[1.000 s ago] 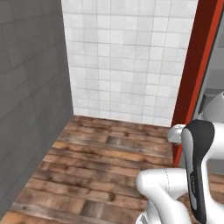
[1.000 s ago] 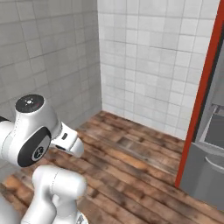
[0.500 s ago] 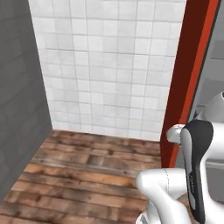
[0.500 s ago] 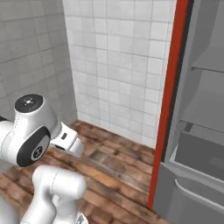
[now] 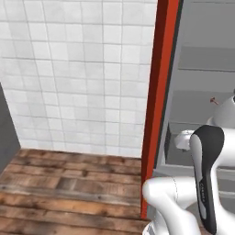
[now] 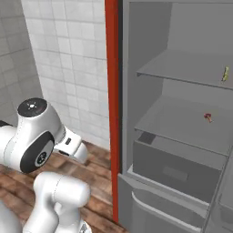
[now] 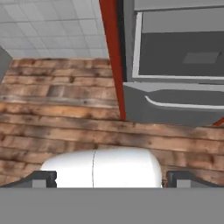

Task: Pick the egg and butter from the fridge and place them by the bowl for mixing.

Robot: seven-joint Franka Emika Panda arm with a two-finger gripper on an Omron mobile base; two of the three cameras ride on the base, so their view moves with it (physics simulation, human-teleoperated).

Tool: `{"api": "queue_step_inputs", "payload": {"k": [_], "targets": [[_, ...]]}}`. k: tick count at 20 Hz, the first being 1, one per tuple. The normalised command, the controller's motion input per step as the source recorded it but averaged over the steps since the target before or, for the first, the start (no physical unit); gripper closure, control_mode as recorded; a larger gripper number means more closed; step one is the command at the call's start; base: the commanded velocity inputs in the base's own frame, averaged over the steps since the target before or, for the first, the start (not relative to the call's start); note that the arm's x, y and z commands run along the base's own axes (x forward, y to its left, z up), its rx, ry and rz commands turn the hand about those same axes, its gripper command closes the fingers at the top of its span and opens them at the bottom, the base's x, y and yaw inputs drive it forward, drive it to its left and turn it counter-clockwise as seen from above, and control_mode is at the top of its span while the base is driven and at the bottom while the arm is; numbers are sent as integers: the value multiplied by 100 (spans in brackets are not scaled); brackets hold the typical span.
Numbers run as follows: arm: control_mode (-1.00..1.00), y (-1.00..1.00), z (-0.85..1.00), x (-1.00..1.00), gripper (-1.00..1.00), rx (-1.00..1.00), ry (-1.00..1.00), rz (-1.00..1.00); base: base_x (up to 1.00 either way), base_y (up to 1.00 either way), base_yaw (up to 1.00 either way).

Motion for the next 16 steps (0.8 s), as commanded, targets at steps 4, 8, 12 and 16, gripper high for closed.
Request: {"api": "queue_step_inputs", "payload": {"k": [4,8,12,16], "targets": [[100,0,0,0,-100,0,0,0,3,-34,-31],[100,0,0,0,-100,0,0,0,1,0,0],[100,0,0,0,-100,0,0,0,24,-19,-12],[100,0,0,0,-100,0,0,0,24,-66,-18]]}}
